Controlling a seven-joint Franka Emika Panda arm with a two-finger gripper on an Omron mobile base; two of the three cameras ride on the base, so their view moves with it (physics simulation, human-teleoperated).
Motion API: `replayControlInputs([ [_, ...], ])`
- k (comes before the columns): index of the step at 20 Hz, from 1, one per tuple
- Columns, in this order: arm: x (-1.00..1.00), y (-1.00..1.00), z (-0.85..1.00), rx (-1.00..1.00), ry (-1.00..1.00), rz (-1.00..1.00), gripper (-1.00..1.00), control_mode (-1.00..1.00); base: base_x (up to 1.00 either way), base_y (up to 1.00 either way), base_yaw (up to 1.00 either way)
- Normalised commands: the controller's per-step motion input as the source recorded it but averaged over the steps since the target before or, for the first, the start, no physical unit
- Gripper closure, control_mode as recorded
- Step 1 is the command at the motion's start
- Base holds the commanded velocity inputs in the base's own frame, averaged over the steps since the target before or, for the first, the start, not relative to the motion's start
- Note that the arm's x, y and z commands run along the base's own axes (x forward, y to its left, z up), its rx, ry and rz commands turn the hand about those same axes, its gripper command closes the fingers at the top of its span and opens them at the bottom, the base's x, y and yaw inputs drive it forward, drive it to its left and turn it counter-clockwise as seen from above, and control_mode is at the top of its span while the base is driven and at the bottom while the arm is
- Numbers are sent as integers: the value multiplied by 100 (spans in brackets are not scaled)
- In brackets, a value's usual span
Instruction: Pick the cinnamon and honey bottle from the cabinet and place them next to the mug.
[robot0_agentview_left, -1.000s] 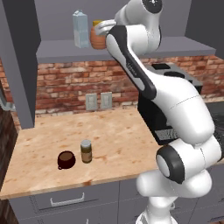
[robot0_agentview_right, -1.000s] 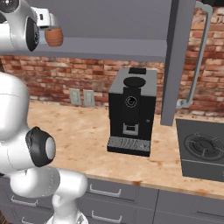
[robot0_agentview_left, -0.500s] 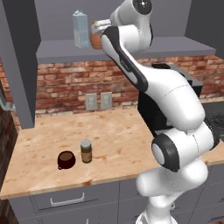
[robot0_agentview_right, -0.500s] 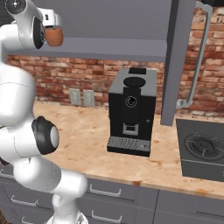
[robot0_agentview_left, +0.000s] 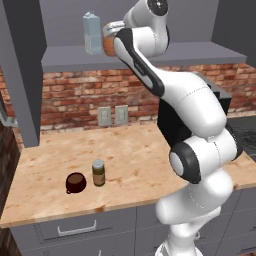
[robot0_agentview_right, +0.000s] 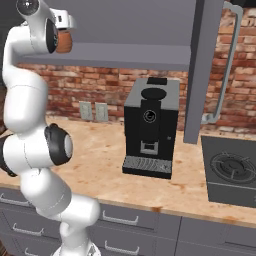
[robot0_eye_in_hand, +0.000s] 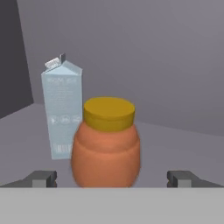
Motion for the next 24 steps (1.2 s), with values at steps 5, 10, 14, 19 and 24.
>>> replayControlInputs([
  [5, 21, 0, 4, 2, 1, 2, -100, -100, 0, 0, 0],
  [10, 5, 8, 12, 1, 6, 2, -100, -100, 0, 0, 0],
  [14, 0, 9, 39, 0, 2, 0, -100, -100, 0, 0, 0],
  [19, 8, 1, 12, 0, 1, 0, -100, -100, 0, 0, 0],
  [24, 30, 2, -19, 0, 4, 0, -100, -100, 0, 0, 0],
])
